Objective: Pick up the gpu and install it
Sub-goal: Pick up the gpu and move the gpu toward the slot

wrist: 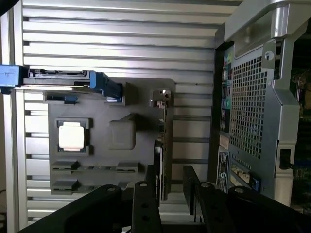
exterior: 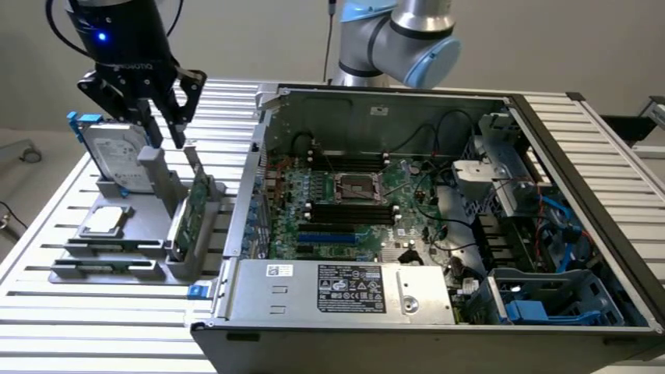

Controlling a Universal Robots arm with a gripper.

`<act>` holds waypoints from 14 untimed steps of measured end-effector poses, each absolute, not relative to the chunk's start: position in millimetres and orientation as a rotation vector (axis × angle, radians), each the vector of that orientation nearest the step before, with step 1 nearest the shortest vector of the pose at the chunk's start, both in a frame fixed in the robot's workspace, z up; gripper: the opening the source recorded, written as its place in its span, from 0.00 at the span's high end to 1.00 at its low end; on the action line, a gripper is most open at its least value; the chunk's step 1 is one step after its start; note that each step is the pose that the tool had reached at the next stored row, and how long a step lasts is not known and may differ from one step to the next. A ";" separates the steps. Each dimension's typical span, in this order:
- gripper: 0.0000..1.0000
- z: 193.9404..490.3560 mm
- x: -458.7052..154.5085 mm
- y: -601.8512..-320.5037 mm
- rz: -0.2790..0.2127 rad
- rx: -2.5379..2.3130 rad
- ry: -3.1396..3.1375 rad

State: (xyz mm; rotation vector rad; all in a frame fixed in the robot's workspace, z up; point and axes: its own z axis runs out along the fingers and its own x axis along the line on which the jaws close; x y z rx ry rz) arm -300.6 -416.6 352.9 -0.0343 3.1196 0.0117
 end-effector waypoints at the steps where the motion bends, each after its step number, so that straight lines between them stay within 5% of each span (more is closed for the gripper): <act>1: 0.64 351.1 -300.8 -417.8 0.012 -0.035 3.120; 14: 0.64 327.5 -305.9 -424.0 0.012 -0.036 3.120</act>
